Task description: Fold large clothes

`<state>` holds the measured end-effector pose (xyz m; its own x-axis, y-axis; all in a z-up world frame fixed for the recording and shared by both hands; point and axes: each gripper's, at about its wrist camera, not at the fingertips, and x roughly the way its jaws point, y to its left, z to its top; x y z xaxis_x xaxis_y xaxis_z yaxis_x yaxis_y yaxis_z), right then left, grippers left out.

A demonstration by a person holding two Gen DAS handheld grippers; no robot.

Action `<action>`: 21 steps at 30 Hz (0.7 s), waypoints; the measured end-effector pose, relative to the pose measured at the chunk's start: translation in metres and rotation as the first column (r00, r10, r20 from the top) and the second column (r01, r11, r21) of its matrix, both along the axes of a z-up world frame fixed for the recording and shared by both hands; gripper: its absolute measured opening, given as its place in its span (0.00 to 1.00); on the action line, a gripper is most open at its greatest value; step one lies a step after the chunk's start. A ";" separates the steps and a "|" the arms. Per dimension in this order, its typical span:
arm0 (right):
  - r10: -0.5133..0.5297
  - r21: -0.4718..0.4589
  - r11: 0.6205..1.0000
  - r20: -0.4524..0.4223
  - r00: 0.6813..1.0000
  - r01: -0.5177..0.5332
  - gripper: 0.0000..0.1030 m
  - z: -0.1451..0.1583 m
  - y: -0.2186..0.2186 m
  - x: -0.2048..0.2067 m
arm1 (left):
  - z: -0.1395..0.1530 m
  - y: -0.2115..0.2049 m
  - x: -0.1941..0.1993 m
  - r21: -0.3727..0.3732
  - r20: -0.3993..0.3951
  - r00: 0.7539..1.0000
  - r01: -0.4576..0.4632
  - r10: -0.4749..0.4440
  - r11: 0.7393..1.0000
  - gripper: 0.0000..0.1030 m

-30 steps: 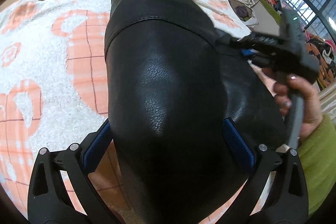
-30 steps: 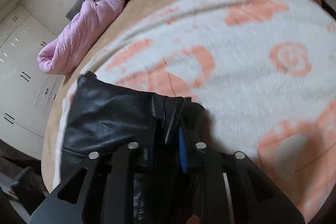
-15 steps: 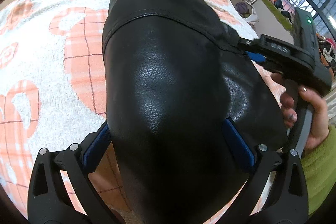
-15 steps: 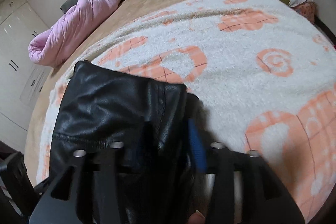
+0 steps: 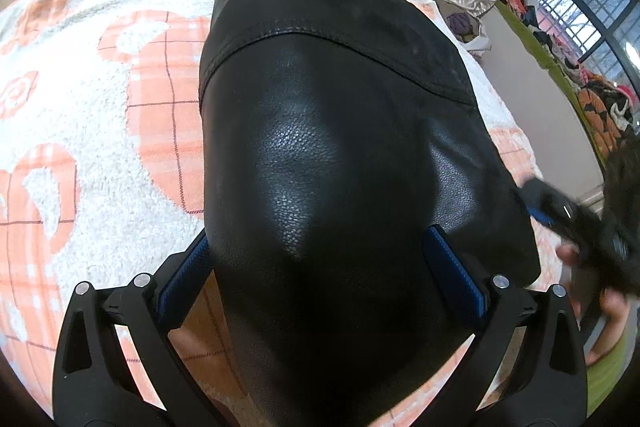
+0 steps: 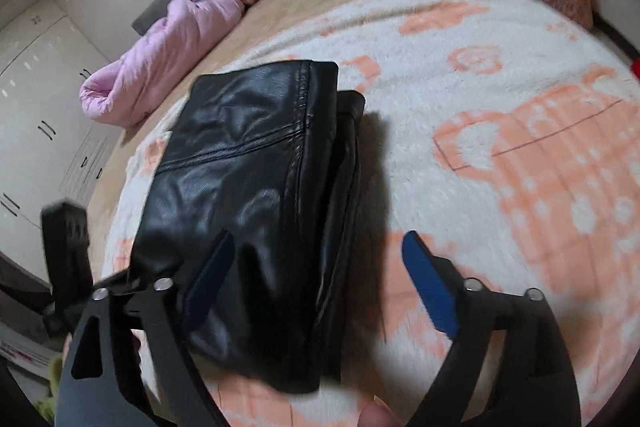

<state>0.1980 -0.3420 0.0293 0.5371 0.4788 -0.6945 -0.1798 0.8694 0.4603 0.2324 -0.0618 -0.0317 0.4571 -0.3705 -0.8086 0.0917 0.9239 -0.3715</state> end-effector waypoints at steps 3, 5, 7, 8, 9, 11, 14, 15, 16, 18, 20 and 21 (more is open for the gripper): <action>-0.032 -0.048 0.998 0.080 0.996 0.036 0.93 0.013 -0.003 -0.029 | 0.009 0.002 -0.007 0.017 0.024 1.000 -0.001 0.001 1.000 0.92; -0.044 -0.051 0.997 0.107 0.993 0.049 0.95 0.016 -0.007 -0.040 | 0.019 0.002 -0.014 0.051 0.053 0.999 -0.001 -0.001 0.999 0.91; -0.056 -0.060 0.996 0.144 0.988 0.065 0.96 0.021 -0.009 -0.053 | 0.028 0.003 -0.021 0.069 0.071 0.997 -0.007 0.002 0.998 0.91; -0.059 -0.062 0.996 0.158 0.986 0.070 0.96 0.023 -0.009 -0.059 | 0.034 0.004 -0.026 0.062 0.085 0.996 -0.006 0.001 0.998 0.91; -0.062 -0.070 0.995 0.175 0.983 0.076 0.96 0.026 -0.009 -0.065 | 0.039 0.005 -0.031 0.060 0.097 0.995 -0.006 0.000 0.998 0.91; -0.057 -0.083 0.994 0.206 0.977 0.075 0.96 0.031 -0.007 -0.074 | 0.048 0.005 -0.041 0.075 0.121 0.993 -0.004 -0.005 0.997 0.91; -0.033 -0.088 0.995 0.223 0.974 0.054 0.96 0.035 -0.004 -0.086 | 0.059 0.004 -0.056 0.087 0.150 0.989 -0.009 -0.004 0.996 0.91; -0.027 -0.089 0.995 0.229 0.973 0.049 0.96 0.036 -0.002 -0.091 | 0.063 0.003 -0.061 0.087 0.160 0.987 -0.011 -0.003 0.996 0.91; -0.025 -0.090 0.995 0.234 0.972 0.047 0.96 0.038 -0.001 -0.096 | 0.067 0.003 -0.065 0.090 0.172 0.985 -0.013 -0.002 0.996 0.91; -0.013 -0.102 0.994 0.252 0.968 0.040 0.96 0.041 0.002 -0.106 | 0.073 0.003 -0.077 0.099 0.196 0.981 -0.021 0.001 0.995 0.91; -0.007 -0.129 0.991 0.281 0.960 0.046 0.96 0.045 0.005 -0.118 | 0.078 0.003 -0.087 0.107 0.215 0.977 -0.032 0.008 0.994 0.91; 0.001 -0.155 0.987 0.313 0.950 0.050 0.96 0.049 0.008 -0.127 | 0.080 0.002 -0.091 0.111 0.222 0.975 -0.036 0.010 0.993 0.91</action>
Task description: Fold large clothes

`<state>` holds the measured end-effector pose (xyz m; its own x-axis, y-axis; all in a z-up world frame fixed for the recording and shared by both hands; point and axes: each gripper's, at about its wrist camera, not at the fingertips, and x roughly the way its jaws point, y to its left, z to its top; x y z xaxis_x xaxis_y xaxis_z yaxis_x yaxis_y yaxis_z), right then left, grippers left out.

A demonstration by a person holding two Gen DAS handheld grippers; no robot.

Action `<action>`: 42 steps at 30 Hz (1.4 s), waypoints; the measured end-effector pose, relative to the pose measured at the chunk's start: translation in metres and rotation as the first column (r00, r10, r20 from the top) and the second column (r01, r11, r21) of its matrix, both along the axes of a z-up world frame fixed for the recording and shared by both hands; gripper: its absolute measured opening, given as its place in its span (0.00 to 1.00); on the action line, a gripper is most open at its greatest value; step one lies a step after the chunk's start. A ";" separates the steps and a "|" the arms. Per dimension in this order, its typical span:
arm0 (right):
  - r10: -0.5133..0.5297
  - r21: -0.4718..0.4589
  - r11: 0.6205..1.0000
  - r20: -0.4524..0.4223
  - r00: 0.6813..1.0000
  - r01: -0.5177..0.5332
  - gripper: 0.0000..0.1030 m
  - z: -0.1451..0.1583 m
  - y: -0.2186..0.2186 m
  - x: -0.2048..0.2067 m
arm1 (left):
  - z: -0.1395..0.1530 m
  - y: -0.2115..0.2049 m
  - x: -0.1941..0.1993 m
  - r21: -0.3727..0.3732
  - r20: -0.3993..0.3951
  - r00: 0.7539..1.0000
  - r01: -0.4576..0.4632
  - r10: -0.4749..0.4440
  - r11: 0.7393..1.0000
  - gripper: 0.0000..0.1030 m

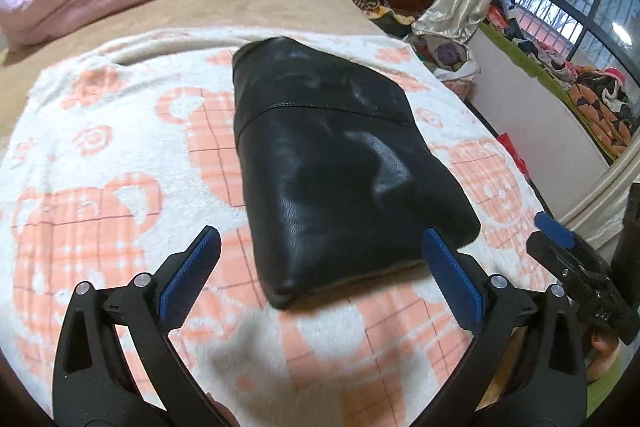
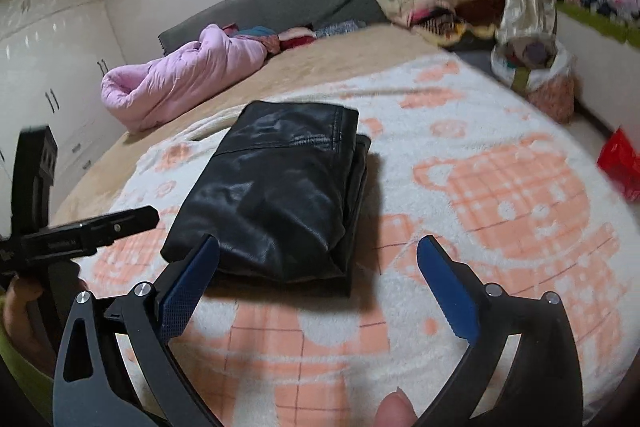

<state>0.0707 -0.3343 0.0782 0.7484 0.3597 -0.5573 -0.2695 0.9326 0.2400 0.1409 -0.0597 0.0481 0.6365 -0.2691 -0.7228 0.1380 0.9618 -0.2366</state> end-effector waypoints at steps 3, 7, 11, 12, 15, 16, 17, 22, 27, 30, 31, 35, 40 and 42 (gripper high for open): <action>0.002 -0.054 0.999 0.066 0.998 0.001 0.96 0.006 0.006 -0.021 | 0.000 0.001 -0.013 0.008 0.016 1.000 -0.006 0.006 1.000 0.91; 0.012 -0.081 0.997 0.093 0.996 -0.005 0.96 0.005 0.009 -0.039 | -0.004 0.000 -0.034 0.011 0.040 0.999 -0.020 0.020 1.000 0.91; 0.013 -0.096 0.995 0.082 0.997 -0.005 0.96 -0.004 0.011 -0.051 | -0.015 0.001 -0.055 0.022 0.055 0.998 -0.037 0.035 0.999 0.91; 0.013 -0.097 0.995 0.072 0.997 -0.006 0.96 -0.008 0.012 -0.053 | -0.017 0.001 -0.058 0.025 0.054 0.998 -0.038 0.036 0.999 0.91; 0.014 -0.108 0.994 0.045 0.999 -0.009 0.96 -0.017 0.015 -0.060 | -0.024 0.005 -0.067 0.019 0.039 0.999 -0.036 0.035 0.999 0.91; 0.010 -0.113 0.994 0.036 0.999 -0.006 0.96 -0.020 0.016 -0.061 | -0.025 0.005 -0.069 0.021 0.039 0.999 -0.036 0.035 0.999 0.91; 0.009 -0.114 0.993 0.028 1.000 -0.006 0.96 -0.022 0.017 -0.062 | -0.026 0.005 -0.072 0.027 0.041 0.998 -0.041 0.040 0.999 0.91; 0.005 -0.111 0.994 0.010 1.000 -0.004 0.96 -0.026 0.017 -0.064 | -0.028 0.007 -0.077 0.038 0.029 0.998 -0.054 0.053 0.998 0.91; 0.001 -0.111 0.994 0.014 1.000 0.000 0.96 -0.025 0.015 -0.064 | -0.028 0.005 -0.079 0.046 0.021 0.999 -0.043 0.042 0.998 0.91; 0.000 -0.117 0.993 0.010 1.000 0.001 0.96 -0.025 0.015 -0.065 | -0.028 0.004 -0.081 0.048 0.026 0.999 -0.044 0.042 0.998 0.91; 0.000 -0.117 0.993 0.008 1.000 0.001 0.96 -0.025 0.015 -0.065 | -0.028 0.004 -0.082 0.054 0.033 0.999 -0.045 0.043 0.997 0.91; -0.003 -0.116 0.993 0.004 1.000 0.003 0.96 -0.025 0.012 -0.064 | -0.025 0.001 -0.083 0.065 0.045 0.998 -0.039 0.036 0.997 0.91; 0.003 -0.113 0.994 0.001 1.000 -0.003 0.96 -0.027 0.012 -0.065 | -0.024 0.001 -0.084 0.056 0.040 0.998 -0.040 0.037 0.998 0.91; 0.005 -0.113 0.994 0.000 1.000 -0.005 0.96 -0.028 0.013 -0.064 | -0.024 0.001 -0.084 0.057 0.043 0.998 -0.040 0.038 0.998 0.91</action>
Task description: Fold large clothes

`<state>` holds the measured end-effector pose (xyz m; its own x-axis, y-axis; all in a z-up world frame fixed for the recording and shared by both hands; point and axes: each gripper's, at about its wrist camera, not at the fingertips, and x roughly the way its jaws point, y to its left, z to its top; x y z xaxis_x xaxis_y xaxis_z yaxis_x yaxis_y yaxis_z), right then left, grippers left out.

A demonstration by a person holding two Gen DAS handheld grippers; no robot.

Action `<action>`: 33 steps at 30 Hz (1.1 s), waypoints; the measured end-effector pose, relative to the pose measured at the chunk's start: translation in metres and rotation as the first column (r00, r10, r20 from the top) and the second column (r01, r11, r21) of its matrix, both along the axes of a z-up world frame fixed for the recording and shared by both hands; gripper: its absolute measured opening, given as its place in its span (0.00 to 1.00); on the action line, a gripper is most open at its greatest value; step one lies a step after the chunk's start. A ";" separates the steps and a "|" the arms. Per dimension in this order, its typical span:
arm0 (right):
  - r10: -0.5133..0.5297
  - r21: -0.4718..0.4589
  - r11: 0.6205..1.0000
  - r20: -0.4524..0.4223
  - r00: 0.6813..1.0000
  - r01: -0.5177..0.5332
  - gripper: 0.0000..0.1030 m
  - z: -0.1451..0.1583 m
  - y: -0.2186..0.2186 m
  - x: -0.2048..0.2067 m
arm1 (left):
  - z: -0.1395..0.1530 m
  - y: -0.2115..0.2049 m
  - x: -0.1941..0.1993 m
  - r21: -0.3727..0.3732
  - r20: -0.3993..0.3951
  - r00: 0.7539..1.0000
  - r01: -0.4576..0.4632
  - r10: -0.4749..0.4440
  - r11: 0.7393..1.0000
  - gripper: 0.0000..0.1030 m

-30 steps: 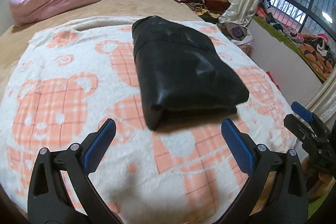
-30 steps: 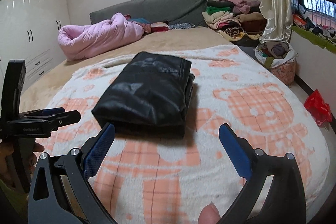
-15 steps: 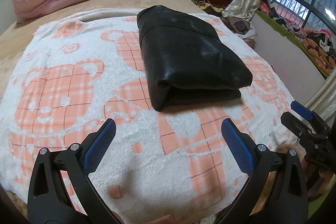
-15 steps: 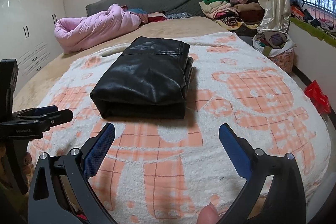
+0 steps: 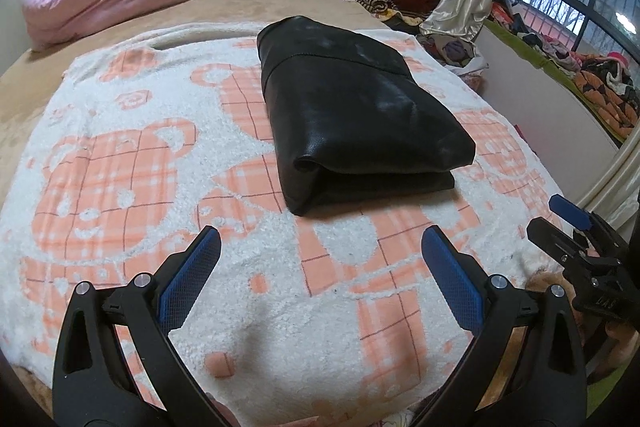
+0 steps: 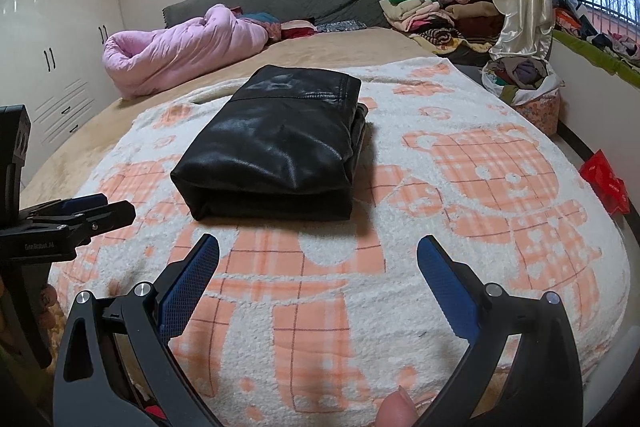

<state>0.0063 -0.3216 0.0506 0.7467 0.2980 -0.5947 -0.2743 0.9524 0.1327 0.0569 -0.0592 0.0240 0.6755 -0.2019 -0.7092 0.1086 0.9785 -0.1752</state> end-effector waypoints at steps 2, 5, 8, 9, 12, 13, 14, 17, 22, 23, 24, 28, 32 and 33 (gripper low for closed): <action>0.002 -0.001 1.000 0.000 1.000 -0.002 0.96 0.000 0.001 0.000 | 0.000 0.000 0.000 0.001 0.000 1.000 0.000 0.000 1.000 0.91; 0.001 0.000 1.000 -0.001 1.000 -0.001 0.96 0.000 0.001 0.000 | 0.001 0.000 0.000 0.000 0.001 1.000 0.000 0.000 1.000 0.91; 0.002 -0.001 1.000 0.001 1.000 -0.002 0.96 0.000 0.000 0.001 | 0.001 0.000 0.000 -0.001 -0.001 1.000 -0.003 0.003 1.000 0.91; 0.002 -0.001 1.000 0.001 1.000 -0.002 0.96 0.000 0.001 0.001 | 0.002 0.000 0.000 0.000 -0.001 1.000 -0.004 0.004 1.000 0.91; 0.001 -0.002 1.000 0.001 1.000 -0.001 0.96 0.000 0.001 0.001 | 0.002 0.001 -0.001 0.001 -0.001 1.000 -0.007 0.007 1.000 0.91; 0.002 -0.002 1.000 0.000 1.000 -0.002 0.96 0.000 0.001 0.001 | 0.002 0.001 -0.001 0.001 -0.002 1.000 -0.007 0.007 1.000 0.91; 0.002 -0.002 1.000 0.001 1.000 -0.002 0.96 0.000 0.001 0.000 | 0.002 0.001 -0.001 0.000 -0.002 1.000 -0.007 0.007 1.000 0.91; 0.004 0.000 1.000 0.001 1.000 -0.004 0.96 0.000 0.001 0.000 | 0.002 0.001 -0.001 0.001 0.001 1.000 -0.009 0.009 1.000 0.91; 0.004 0.003 1.000 0.001 1.000 -0.004 0.96 0.001 0.002 0.001 | 0.002 0.002 -0.001 0.001 0.000 1.000 -0.010 0.010 1.000 0.91; 0.004 0.002 1.000 0.001 1.000 -0.004 0.96 0.001 0.002 0.001 | 0.002 0.002 -0.001 0.003 0.001 1.000 -0.010 0.010 1.000 0.91; 0.004 0.002 1.000 0.001 1.000 -0.004 0.96 0.001 0.002 0.001 | 0.002 0.002 -0.001 0.004 0.002 1.000 -0.011 0.011 1.000 0.91; 0.004 0.002 1.000 0.000 1.000 -0.004 0.96 0.001 0.002 0.001 | 0.002 0.002 -0.002 0.009 0.003 1.000 -0.012 0.012 1.000 0.91; 0.003 0.003 1.000 0.000 1.000 -0.003 0.96 0.001 0.002 0.001 | 0.001 0.003 -0.001 0.011 -0.001 1.000 -0.016 0.016 1.000 0.91; 0.003 0.003 1.000 -0.001 1.000 -0.003 0.96 0.001 0.003 0.001 | 0.001 0.003 -0.001 0.012 -0.003 1.000 -0.018 0.018 1.000 0.91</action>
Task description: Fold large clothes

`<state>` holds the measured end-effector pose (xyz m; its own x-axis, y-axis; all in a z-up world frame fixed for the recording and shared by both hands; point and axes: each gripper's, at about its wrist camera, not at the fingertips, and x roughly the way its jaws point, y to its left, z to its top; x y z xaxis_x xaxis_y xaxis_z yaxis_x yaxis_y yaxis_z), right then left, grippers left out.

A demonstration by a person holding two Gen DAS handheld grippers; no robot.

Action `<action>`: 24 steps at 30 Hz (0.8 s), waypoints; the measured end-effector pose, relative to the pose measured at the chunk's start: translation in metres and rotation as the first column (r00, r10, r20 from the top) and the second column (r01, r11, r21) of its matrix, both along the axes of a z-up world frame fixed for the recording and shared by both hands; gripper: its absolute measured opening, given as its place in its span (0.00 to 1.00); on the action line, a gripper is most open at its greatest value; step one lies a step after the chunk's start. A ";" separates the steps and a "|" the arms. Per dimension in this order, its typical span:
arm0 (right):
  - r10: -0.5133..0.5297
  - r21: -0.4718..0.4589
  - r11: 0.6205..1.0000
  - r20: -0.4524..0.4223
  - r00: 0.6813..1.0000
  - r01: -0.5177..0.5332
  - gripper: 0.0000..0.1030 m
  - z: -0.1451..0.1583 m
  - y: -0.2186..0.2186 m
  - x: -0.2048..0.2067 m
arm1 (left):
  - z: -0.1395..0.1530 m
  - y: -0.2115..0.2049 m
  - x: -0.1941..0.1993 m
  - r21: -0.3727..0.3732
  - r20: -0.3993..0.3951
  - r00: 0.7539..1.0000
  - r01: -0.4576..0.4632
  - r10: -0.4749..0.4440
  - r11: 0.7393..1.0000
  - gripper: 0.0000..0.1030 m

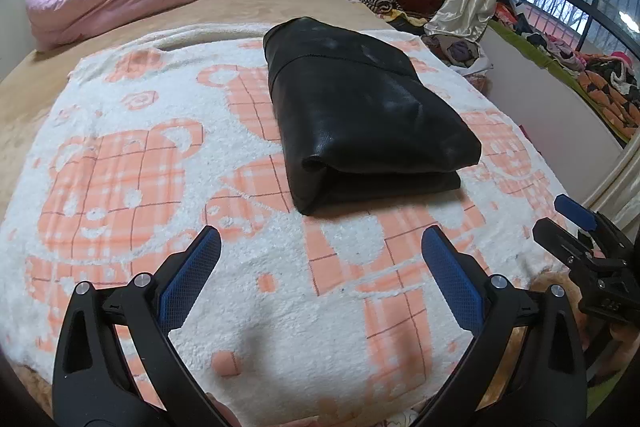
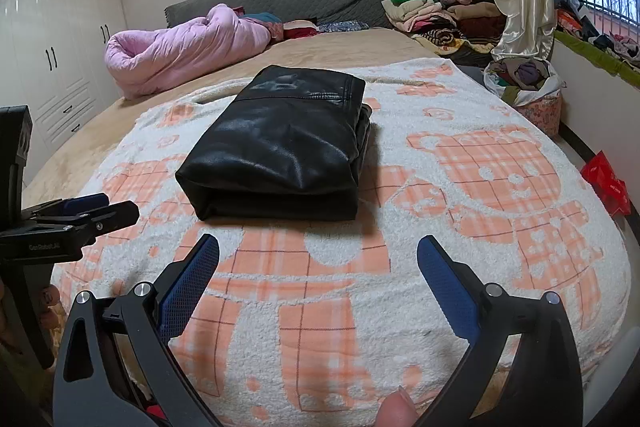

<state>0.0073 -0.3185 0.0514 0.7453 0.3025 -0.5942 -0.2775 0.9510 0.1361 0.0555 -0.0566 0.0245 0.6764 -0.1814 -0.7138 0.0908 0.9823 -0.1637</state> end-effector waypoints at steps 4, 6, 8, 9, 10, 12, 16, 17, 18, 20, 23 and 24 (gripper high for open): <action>0.002 -0.003 1.000 -0.001 1.000 -0.002 0.96 0.000 0.002 0.000 | 0.000 0.000 0.000 0.000 -0.002 1.000 0.001 -0.001 1.000 0.91; 0.003 -0.003 1.000 0.000 1.000 -0.003 0.96 0.000 0.001 0.000 | 0.000 0.000 0.000 0.002 0.000 1.000 0.003 -0.003 1.000 0.91; 0.001 -0.007 1.000 0.001 1.000 -0.001 0.96 0.000 0.002 0.000 | 0.000 -0.001 -0.001 0.003 0.001 1.000 0.004 -0.004 1.000 0.91; 0.001 -0.008 1.000 0.002 1.000 -0.001 0.96 0.000 0.003 0.000 | 0.000 -0.001 -0.001 0.004 0.000 1.000 0.004 -0.004 1.000 0.91; 0.002 -0.007 1.000 0.001 1.000 -0.002 0.96 0.000 0.003 0.000 | 0.000 -0.001 -0.001 0.003 0.000 1.000 0.003 -0.003 1.000 0.91; -0.001 -0.008 1.000 0.000 1.000 0.001 0.96 0.000 0.003 0.000 | 0.000 -0.001 -0.001 0.005 -0.003 1.000 0.003 -0.003 1.000 0.91; -0.006 -0.007 1.000 0.002 1.000 0.006 0.96 0.001 0.001 -0.001 | -0.001 -0.001 -0.001 0.004 -0.007 1.000 0.003 -0.003 1.000 0.91; -0.008 -0.007 1.000 0.002 1.000 0.008 0.96 0.001 0.000 -0.002 | -0.001 -0.001 -0.001 0.006 -0.009 1.000 0.005 -0.005 1.000 0.91; -0.010 -0.006 1.000 0.002 1.000 0.010 0.96 0.001 -0.001 -0.003 | -0.001 -0.001 -0.001 0.002 -0.019 1.000 0.008 -0.008 1.000 0.91; -0.022 -0.004 1.000 -0.001 1.000 0.022 0.96 0.001 -0.004 -0.004 | -0.003 0.001 0.000 -0.027 -0.032 0.999 0.016 -0.017 1.000 0.91; -0.056 0.006 0.998 -0.003 0.998 0.056 0.96 0.000 -0.014 -0.008 | -0.005 0.007 0.000 -0.066 -0.044 0.999 0.018 -0.021 0.998 0.91; -0.080 0.012 0.997 -0.001 0.997 0.080 0.96 0.001 -0.021 -0.010 | -0.004 0.009 0.000 -0.070 -0.039 0.999 0.011 -0.014 0.997 0.91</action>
<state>-0.0024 -0.3393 0.0519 0.7671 0.2487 -0.5914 -0.2002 0.9686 0.1477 0.0560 -0.0474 0.0207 0.6456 -0.2399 -0.7250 0.0950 0.9672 -0.2354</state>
